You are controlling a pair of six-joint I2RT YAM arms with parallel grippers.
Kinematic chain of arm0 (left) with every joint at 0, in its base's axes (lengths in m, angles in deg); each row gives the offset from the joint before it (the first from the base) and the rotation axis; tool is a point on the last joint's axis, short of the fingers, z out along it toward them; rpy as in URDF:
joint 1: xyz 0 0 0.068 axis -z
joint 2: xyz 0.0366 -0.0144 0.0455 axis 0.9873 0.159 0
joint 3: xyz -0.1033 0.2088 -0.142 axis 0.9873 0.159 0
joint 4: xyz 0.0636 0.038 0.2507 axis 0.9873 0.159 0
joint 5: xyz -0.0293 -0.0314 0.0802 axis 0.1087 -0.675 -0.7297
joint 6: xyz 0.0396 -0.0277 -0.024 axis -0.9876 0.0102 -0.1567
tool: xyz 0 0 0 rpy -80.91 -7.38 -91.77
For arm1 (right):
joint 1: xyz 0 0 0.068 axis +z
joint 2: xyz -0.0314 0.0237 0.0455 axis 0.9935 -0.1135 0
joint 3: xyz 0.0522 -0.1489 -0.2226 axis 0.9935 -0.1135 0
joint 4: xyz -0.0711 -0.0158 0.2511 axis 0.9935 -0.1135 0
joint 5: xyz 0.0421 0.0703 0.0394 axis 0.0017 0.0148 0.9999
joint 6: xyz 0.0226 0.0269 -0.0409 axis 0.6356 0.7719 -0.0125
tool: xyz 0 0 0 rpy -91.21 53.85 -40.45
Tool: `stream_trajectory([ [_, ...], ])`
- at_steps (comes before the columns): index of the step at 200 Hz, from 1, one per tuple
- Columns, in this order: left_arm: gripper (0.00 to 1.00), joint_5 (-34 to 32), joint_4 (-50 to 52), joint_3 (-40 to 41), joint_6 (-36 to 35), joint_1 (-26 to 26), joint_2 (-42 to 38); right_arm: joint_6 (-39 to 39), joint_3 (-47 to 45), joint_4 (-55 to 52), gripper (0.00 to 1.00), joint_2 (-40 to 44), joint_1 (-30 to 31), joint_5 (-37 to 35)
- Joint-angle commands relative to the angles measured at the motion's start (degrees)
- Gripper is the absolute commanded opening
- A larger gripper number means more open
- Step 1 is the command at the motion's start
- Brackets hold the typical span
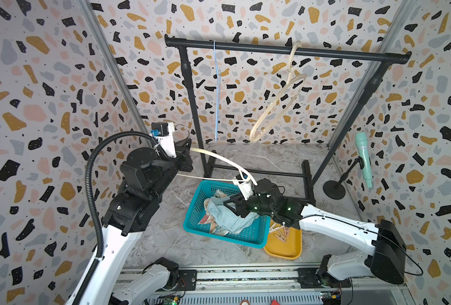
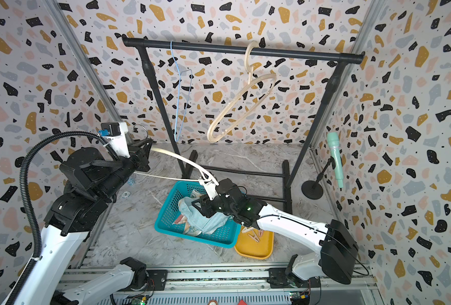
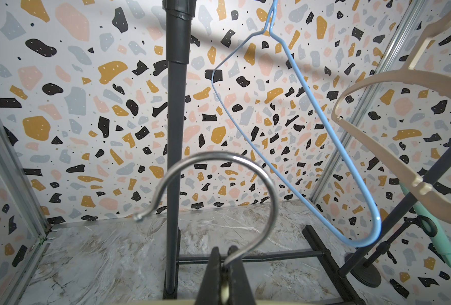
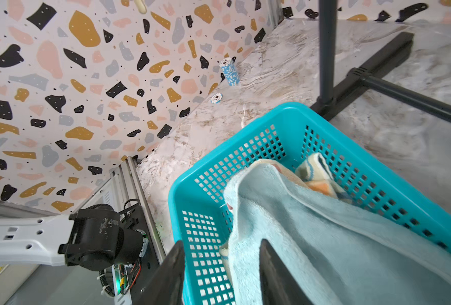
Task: Remove the clothespins securing towels to the hanger
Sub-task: Place the hanger on the clothesline.
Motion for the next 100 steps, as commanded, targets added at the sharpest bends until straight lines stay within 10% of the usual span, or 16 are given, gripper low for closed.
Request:
stream_trajectory([
  [1,0.0,1.69,-1.26,-1.87,-0.92,-0.14,0.04,0.61,-2.97,-3.07,0.46,5.26,-3.54,0.44],
  [100,0.0,5.97,3.6,-1.62,-1.99,-0.12,0.92,-5.73,-1.43,-7.52,0.46,28.1,-13.26,15.34],
])
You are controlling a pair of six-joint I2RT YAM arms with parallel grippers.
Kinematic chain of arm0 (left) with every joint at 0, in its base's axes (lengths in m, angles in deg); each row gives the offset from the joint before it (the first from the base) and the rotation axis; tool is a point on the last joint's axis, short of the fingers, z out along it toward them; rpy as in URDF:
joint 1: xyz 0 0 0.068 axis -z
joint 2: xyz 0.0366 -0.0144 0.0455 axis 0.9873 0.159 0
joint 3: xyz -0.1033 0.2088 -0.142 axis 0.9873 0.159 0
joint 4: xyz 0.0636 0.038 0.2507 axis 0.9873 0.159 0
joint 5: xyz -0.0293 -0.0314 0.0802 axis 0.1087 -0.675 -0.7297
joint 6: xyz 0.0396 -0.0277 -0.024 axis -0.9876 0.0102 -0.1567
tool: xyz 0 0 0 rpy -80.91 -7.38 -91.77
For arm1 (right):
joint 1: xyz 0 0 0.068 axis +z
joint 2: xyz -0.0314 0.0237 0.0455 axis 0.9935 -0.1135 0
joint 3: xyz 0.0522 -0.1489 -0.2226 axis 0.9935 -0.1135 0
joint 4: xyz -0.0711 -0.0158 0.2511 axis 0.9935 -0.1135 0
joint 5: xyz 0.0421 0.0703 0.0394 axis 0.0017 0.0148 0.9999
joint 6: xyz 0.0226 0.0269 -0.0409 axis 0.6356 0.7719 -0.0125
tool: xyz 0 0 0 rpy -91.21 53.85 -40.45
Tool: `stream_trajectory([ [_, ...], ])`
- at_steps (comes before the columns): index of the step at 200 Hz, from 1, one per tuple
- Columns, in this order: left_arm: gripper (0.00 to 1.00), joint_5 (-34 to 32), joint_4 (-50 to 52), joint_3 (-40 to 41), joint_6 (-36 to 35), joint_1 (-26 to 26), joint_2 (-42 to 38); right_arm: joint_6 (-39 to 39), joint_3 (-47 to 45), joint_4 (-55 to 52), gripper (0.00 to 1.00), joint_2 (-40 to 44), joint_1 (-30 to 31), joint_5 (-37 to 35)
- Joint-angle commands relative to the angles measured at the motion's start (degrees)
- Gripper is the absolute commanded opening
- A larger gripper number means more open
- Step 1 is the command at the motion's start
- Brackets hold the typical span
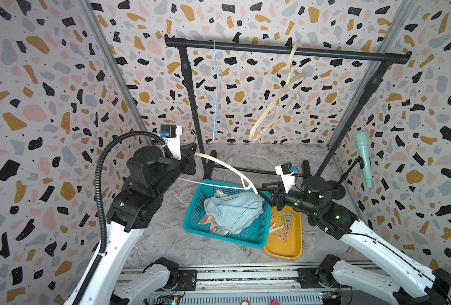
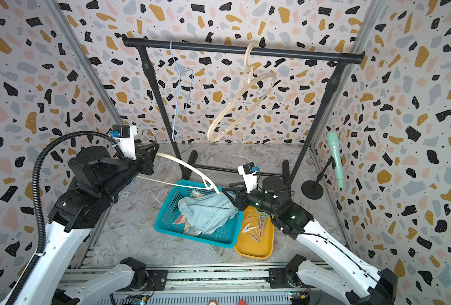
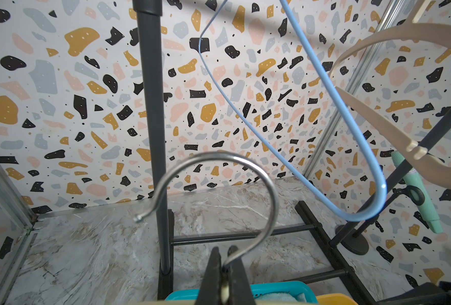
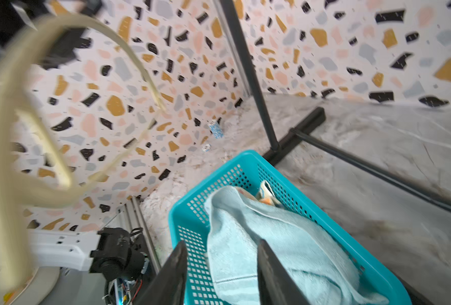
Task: Remove the clothespins securing towels to the hanger
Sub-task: Place the hanger on the clothesline.
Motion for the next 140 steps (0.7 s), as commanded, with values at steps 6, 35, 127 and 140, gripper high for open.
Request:
stream_trajectory([
  [6,0.0,2.06,-0.36,-1.43,-1.03,-0.11,-0.19,-3.17,4.18,-1.52,0.47,3.69,0.18,7.43],
  [35,0.0,2.54,0.15,-1.36,-1.05,-0.1,-0.01,-3.96,6.59,-0.37,0.51,4.8,0.27,13.87],
  [127,0.0,4.17,0.09,-2.08,-0.11,-0.14,1.43,-14.4,17.19,-6.57,0.57,-4.95,12.23,8.98],
  [140,0.0,4.25,0.11,-2.01,-0.17,-0.1,1.39,-15.16,17.62,-6.77,0.58,-5.57,12.23,6.69],
])
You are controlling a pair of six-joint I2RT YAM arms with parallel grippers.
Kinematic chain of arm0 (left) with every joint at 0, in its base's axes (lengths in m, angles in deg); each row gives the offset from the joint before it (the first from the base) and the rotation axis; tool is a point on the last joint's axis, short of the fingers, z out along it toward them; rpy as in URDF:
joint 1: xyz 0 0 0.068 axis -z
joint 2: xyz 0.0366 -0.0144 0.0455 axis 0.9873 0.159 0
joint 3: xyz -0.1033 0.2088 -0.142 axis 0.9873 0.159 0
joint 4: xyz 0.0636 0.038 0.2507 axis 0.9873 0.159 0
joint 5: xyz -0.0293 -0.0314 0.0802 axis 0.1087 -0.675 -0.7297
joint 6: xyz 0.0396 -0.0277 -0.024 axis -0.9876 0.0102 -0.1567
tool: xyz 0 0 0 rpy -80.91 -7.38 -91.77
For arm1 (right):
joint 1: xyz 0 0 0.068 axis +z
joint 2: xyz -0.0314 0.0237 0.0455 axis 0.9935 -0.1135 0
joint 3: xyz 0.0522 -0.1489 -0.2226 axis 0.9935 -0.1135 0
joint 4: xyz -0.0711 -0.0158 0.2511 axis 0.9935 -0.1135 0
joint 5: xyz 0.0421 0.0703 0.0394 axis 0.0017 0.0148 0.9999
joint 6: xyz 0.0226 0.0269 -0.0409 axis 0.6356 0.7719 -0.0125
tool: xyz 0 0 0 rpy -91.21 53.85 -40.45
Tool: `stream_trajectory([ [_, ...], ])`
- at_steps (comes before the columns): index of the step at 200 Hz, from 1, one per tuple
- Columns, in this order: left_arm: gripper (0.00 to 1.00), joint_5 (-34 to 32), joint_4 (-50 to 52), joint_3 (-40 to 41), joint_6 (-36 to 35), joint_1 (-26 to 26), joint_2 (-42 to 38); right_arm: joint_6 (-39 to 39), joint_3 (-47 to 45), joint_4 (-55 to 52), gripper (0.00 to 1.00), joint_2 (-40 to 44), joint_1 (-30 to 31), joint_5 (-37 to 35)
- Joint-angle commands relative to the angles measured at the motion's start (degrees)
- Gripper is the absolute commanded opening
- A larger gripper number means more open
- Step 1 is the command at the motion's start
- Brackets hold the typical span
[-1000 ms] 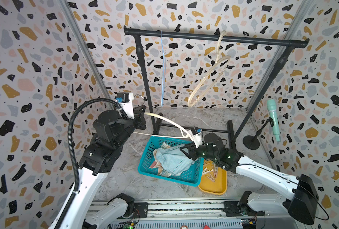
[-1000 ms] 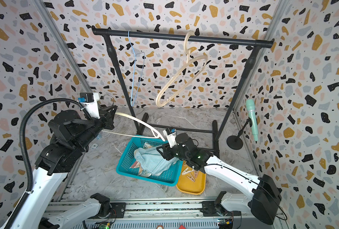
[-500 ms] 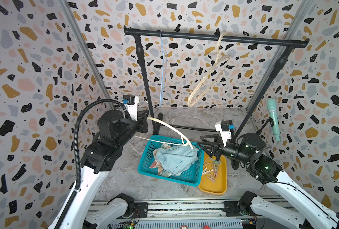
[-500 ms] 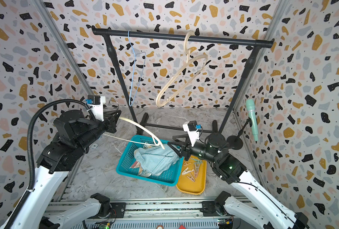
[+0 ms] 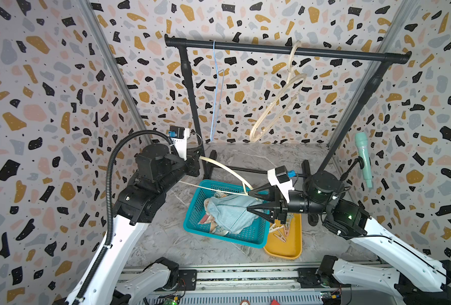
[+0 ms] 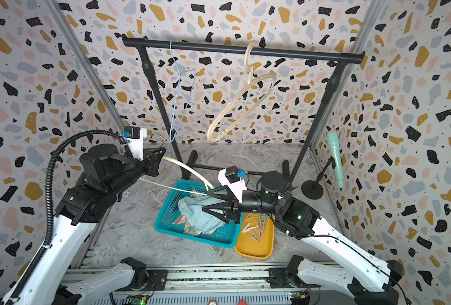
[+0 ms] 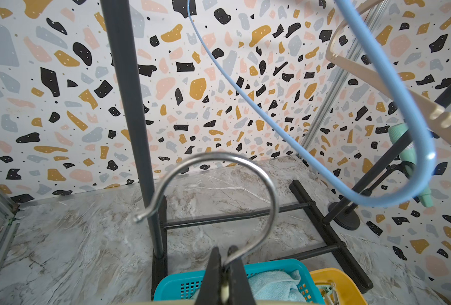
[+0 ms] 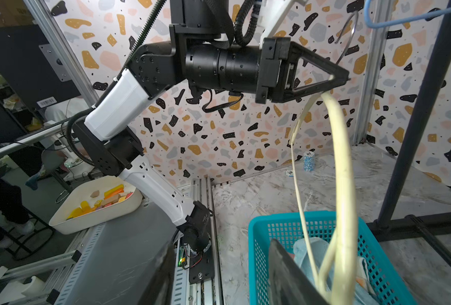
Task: Remove the clothespins securing towels to the hanger
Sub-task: Place the hanger on the clothesline.
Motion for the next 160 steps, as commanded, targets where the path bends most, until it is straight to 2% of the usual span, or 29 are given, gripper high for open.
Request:
stream_trajectory([
  [1,0.0,1.28,-2.18,-1.99,0.1,-0.14,-0.71,-3.53,2.52,-1.96,0.58,-0.55,0.19,-5.0],
  [23,0.0,1.55,-2.12,-1.97,0.16,-0.11,-0.73,-4.45,3.36,-2.16,0.58,-1.58,0.22,-8.74],
  [63,0.0,1.58,-2.09,-2.07,0.03,-0.09,-0.6,-5.41,4.97,-2.11,0.58,-2.44,0.23,-9.59],
  [106,0.0,1.72,-2.16,-2.05,0.01,-0.12,-0.51,-6.51,5.68,-2.62,0.6,-1.32,0.23,-15.69],
  [160,0.0,1.82,-2.59,-2.49,0.38,-0.1,-0.39,-7.12,5.56,-4.65,0.6,-4.14,0.23,-15.27],
])
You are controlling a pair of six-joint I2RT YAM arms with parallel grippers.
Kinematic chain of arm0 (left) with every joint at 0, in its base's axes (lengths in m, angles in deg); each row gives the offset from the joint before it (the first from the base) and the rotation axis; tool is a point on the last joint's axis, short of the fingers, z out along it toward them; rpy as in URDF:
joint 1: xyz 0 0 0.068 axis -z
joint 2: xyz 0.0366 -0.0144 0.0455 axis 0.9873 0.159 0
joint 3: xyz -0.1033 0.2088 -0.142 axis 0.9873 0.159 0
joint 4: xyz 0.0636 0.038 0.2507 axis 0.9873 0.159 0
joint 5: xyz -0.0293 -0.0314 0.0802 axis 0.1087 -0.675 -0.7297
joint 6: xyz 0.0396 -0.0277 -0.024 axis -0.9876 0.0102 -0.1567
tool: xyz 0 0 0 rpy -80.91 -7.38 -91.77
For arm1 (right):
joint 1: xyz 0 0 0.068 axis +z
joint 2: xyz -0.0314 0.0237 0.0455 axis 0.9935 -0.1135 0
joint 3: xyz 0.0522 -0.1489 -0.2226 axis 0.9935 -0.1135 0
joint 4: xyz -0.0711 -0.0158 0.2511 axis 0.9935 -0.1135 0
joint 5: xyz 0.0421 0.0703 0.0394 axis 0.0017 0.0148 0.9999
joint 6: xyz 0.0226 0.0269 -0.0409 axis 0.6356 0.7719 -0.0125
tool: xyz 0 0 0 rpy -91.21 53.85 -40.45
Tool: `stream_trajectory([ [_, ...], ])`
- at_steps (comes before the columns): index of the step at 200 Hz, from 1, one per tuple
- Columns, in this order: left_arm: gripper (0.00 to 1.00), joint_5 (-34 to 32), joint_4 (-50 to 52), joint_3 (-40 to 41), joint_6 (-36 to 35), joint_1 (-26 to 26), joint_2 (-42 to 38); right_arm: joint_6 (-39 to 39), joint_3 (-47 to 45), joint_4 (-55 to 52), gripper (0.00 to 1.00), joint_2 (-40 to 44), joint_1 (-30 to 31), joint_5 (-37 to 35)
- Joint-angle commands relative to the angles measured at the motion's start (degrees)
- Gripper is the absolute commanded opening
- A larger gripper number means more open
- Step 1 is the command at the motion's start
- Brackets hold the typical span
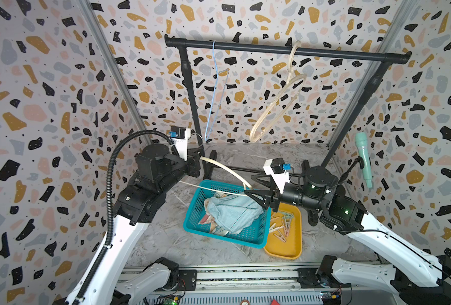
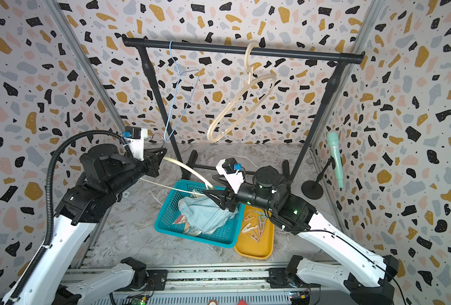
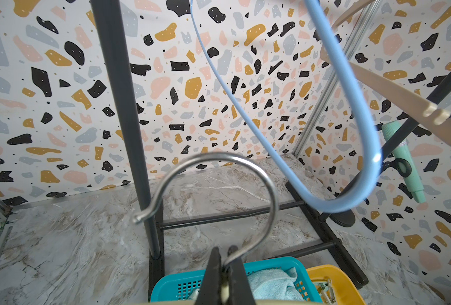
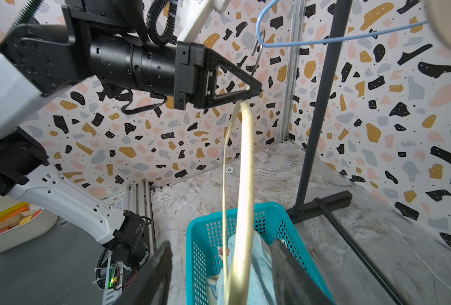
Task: Remove the clothespins securing towels to the hanger
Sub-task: Place the hanger on the clothesline.
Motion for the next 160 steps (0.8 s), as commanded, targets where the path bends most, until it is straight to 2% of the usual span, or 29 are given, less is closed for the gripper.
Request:
stream_trajectory([
  [1,0.0,0.68,-2.65,-2.4,0.3,-0.14,-0.43,-0.8,1.9,-1.33,0.6,-1.19,0.21,-0.21],
  [97,0.0,0.93,-3.36,-2.05,0.62,-0.14,-0.62,-1.32,1.71,0.13,0.44,-4.18,0.21,1.81],
  [131,0.0,1.07,-3.84,-1.72,0.79,-0.11,-0.8,-1.58,2.06,0.22,0.35,-5.03,0.21,1.86],
  [160,0.0,1.33,-3.94,-1.46,0.82,-0.16,-1.02,-1.69,2.12,0.71,0.34,-5.32,0.21,1.69],
])
